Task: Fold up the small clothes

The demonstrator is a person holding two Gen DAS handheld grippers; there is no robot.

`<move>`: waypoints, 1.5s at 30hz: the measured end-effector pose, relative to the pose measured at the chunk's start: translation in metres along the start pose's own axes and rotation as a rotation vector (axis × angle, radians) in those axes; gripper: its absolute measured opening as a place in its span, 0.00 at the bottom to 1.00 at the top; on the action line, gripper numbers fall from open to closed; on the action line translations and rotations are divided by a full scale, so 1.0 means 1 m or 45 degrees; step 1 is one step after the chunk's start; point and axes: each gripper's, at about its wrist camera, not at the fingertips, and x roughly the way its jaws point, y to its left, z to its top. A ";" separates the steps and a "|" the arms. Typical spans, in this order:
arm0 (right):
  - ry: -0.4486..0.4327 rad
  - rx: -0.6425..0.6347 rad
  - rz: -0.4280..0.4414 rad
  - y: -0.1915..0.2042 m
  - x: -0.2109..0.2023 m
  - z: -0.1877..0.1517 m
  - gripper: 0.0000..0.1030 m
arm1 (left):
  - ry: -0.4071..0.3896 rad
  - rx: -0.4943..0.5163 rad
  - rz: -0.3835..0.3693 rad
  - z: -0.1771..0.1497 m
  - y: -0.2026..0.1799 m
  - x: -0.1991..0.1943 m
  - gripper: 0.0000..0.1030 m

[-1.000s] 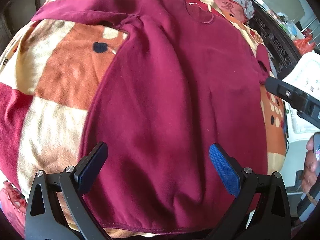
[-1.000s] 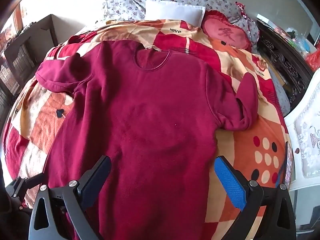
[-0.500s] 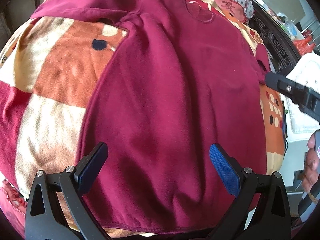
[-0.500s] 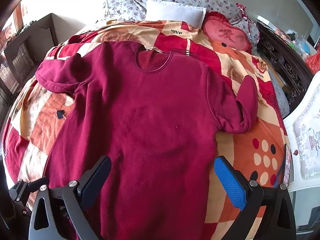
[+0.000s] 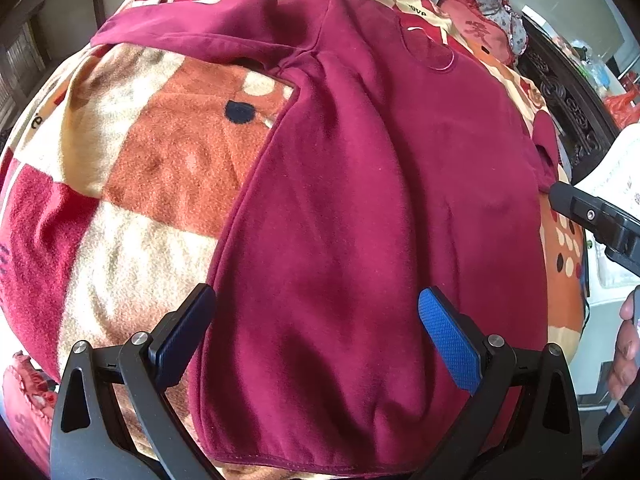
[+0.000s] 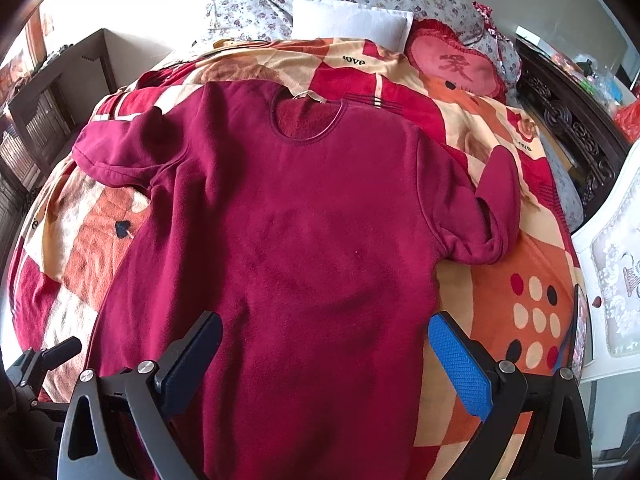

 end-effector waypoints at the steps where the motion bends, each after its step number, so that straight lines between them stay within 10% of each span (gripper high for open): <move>1: 0.001 0.000 0.001 0.000 0.000 0.000 0.99 | 0.000 -0.001 -0.003 0.001 0.000 0.001 0.99; 45: -0.128 0.238 0.127 -0.042 0.024 0.011 0.99 | -0.169 0.221 0.233 0.069 -0.041 0.022 0.99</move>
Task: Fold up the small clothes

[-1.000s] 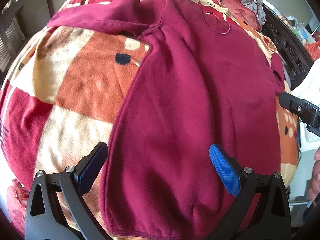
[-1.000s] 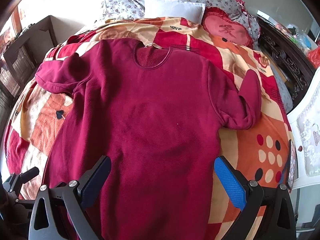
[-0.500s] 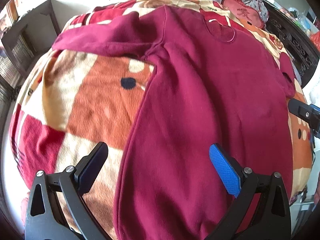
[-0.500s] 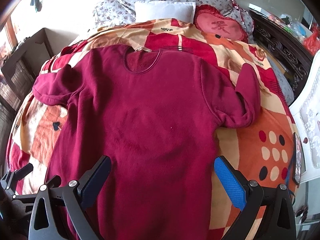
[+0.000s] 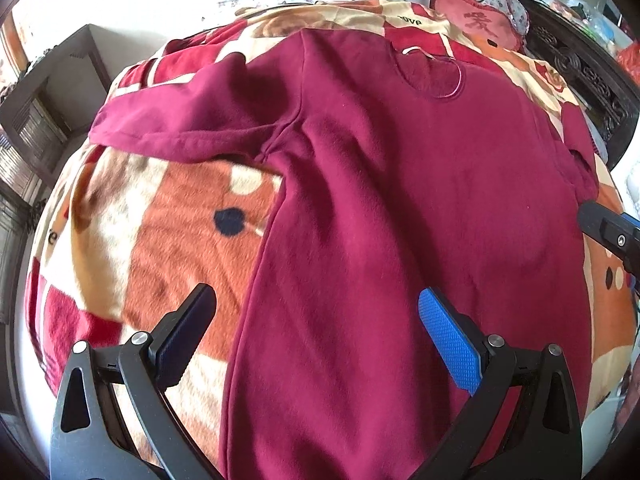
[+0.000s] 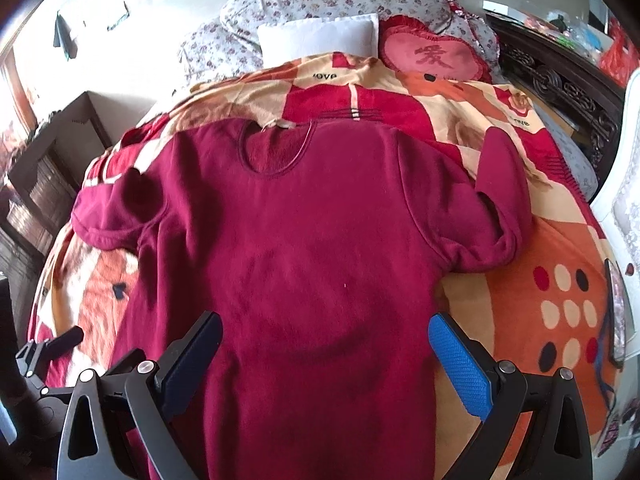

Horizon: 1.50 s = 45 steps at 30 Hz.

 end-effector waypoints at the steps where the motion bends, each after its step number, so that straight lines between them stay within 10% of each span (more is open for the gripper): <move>1: -0.010 0.009 0.000 -0.001 0.002 0.001 0.99 | -0.001 0.003 -0.002 0.001 -0.001 0.001 0.99; 45: -0.050 -0.025 0.041 0.026 0.040 0.029 0.99 | -0.106 -0.006 0.053 0.063 0.023 0.025 0.99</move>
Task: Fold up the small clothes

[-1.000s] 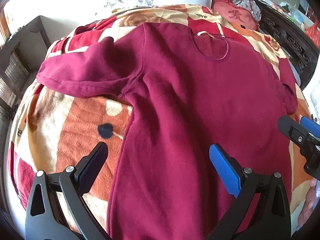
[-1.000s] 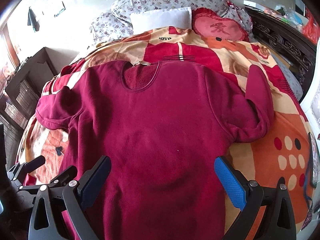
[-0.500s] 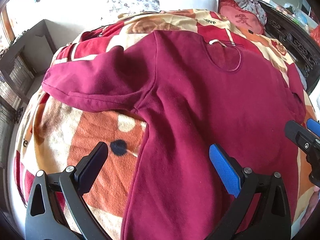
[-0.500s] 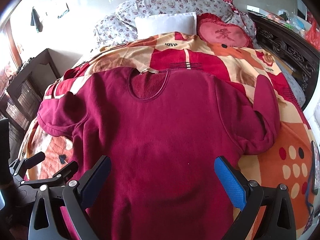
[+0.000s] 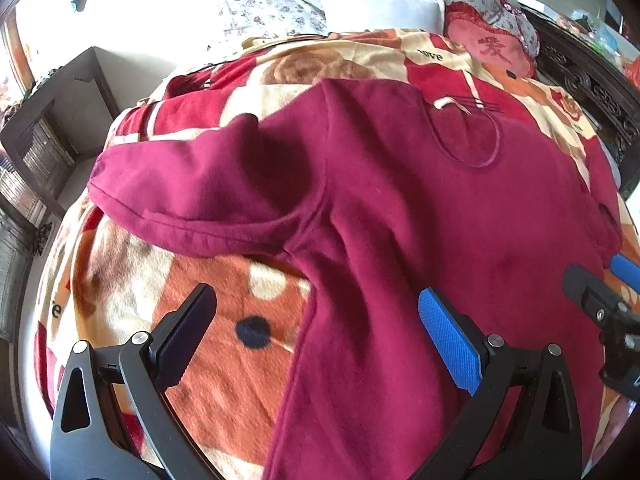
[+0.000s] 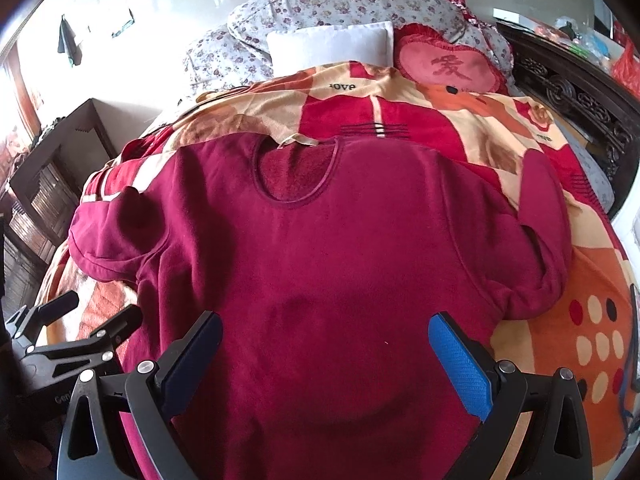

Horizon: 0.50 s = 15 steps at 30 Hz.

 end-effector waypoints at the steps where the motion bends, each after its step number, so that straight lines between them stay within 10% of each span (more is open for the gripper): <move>1: 0.000 -0.006 0.001 0.002 0.001 0.001 0.99 | 0.004 -0.013 -0.002 0.002 0.003 0.002 0.99; 15: 0.010 -0.034 0.013 0.022 0.035 0.021 0.99 | 0.030 -0.159 0.071 0.026 0.061 0.027 0.99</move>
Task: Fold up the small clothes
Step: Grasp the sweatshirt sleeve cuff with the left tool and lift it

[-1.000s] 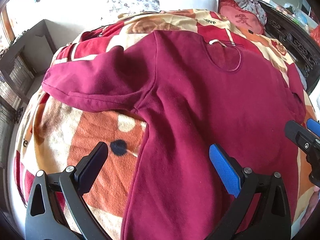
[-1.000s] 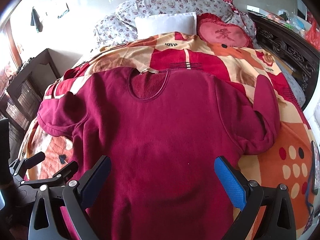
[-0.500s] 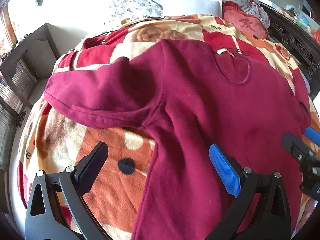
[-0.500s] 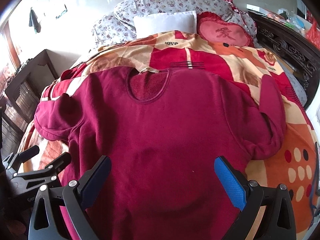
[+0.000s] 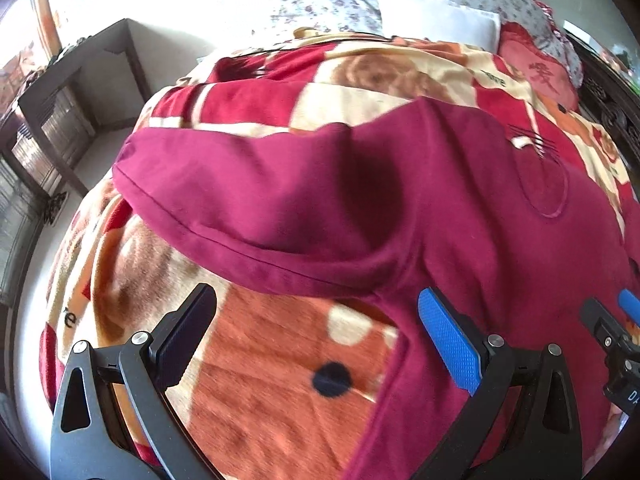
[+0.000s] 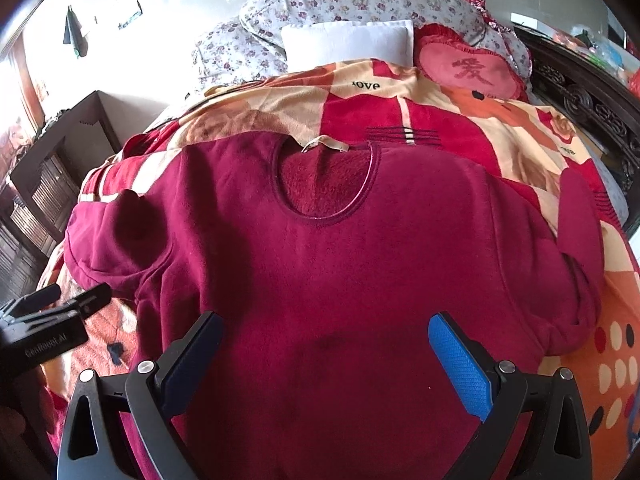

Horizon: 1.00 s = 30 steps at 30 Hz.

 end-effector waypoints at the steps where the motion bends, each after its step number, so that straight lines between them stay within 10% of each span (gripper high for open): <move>1: 0.003 -0.004 0.000 0.001 0.002 0.001 0.99 | 0.005 -0.014 0.002 0.002 0.005 0.002 0.99; 10: 0.022 -0.041 0.022 0.011 0.012 0.007 0.99 | 0.034 -0.281 -0.013 0.030 0.088 0.020 0.99; 24: 0.067 -0.083 0.050 0.026 0.023 0.011 0.99 | 0.079 -0.787 -0.038 0.066 0.232 0.092 0.67; 30: 0.093 -0.086 0.050 0.029 0.030 0.014 0.99 | 0.058 -0.719 0.050 0.088 0.235 0.117 0.67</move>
